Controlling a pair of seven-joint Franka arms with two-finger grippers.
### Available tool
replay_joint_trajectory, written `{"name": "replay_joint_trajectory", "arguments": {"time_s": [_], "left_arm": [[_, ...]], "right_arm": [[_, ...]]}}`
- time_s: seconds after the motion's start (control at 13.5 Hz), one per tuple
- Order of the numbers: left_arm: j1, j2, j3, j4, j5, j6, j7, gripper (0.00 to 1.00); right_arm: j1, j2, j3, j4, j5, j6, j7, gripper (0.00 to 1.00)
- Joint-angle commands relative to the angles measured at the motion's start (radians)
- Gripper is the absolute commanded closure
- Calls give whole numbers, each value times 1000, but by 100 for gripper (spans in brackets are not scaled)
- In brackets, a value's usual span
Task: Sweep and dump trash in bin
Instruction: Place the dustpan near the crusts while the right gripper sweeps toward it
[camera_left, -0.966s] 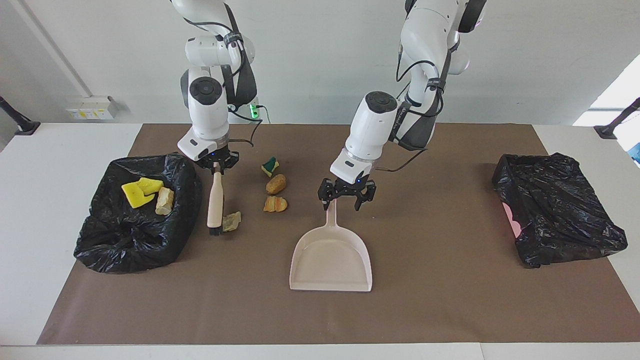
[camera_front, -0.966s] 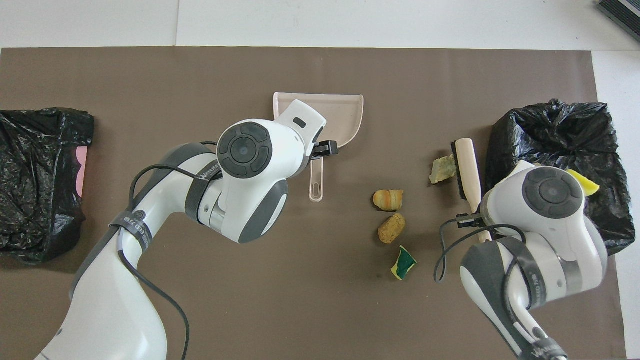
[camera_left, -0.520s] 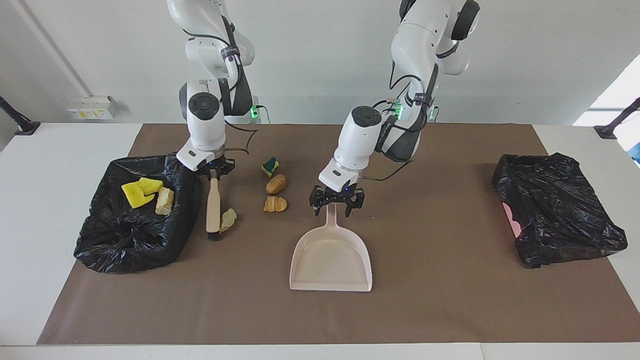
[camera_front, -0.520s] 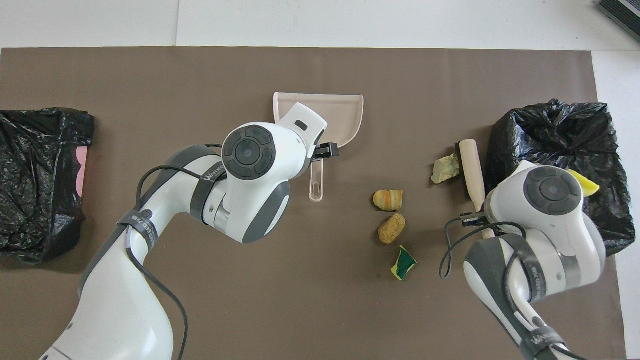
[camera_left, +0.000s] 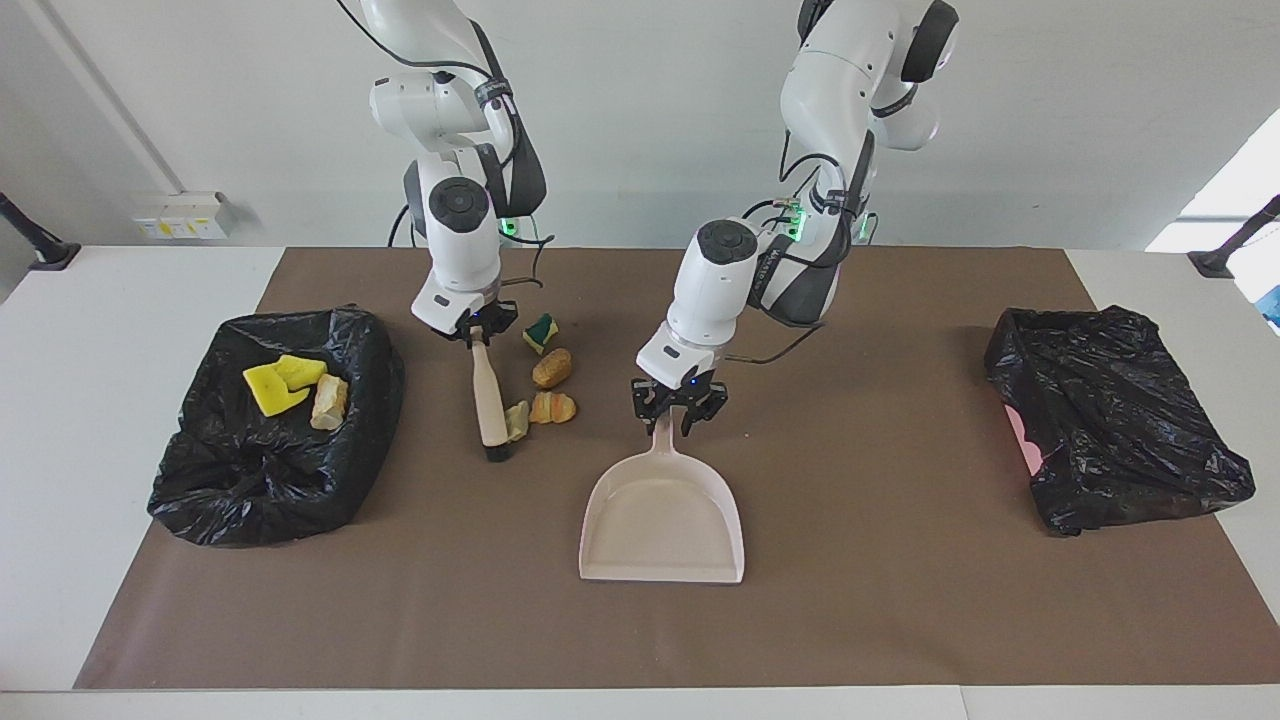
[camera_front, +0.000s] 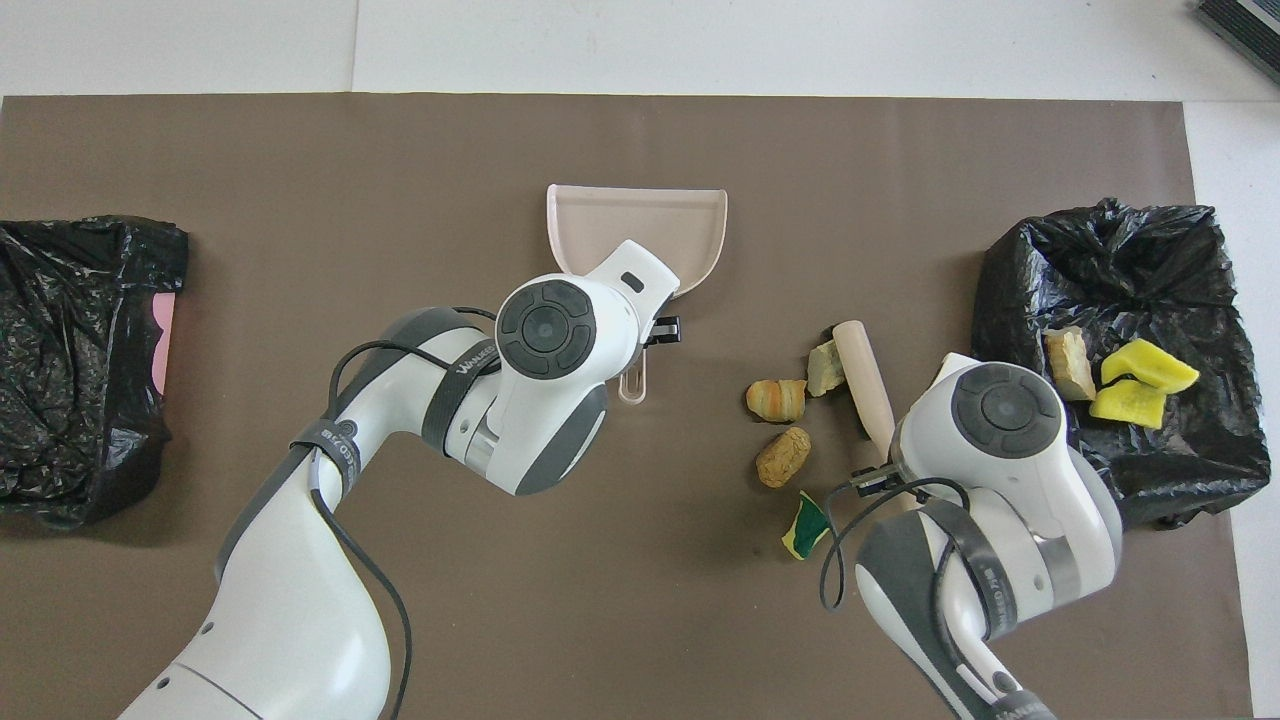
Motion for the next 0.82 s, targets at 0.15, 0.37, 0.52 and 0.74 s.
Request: {"name": "replay_joint_trajectory", "arguments": {"time_s": [0.15, 0.37, 0.52, 0.74], "left_arm": [[31, -55, 22, 1, 34, -82, 263, 100], [94, -107, 20, -1, 32, -158, 462, 100], [106, -132, 22, -10, 32, -182, 577, 100], [137, -173, 22, -25, 32, -244, 754, 100]], "right_arm": [[37, 16, 3, 101, 49, -140, -28, 100], [38, -28, 3, 129, 49, -265, 64, 100], [67, -67, 6, 116, 49, -332, 196, 100], [141, -142, 6, 35, 65, -365, 392, 100]]}}
